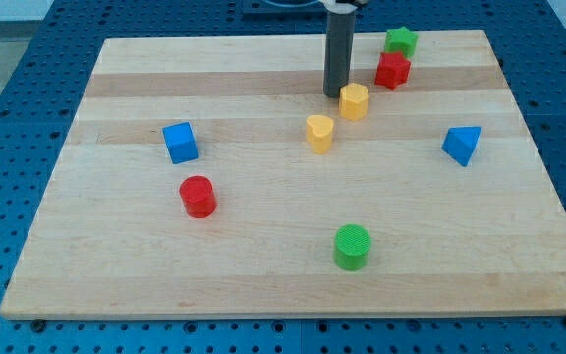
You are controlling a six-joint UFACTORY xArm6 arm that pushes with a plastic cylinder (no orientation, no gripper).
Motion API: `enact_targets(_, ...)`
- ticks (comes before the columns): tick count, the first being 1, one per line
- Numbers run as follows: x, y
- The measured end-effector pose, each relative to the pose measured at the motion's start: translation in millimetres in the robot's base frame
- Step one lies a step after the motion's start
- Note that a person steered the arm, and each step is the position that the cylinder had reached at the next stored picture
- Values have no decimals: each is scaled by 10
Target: Place the yellow hexagon to the bottom of red star
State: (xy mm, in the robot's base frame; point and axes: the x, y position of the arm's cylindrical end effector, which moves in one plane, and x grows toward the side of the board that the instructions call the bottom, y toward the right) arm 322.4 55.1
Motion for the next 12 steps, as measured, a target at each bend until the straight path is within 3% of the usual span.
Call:
enact_targets(3,52,-472)
enact_targets(4,416,-420)
enact_targets(5,425,-420)
enact_targets(7,426,189)
enact_targets(12,317,189)
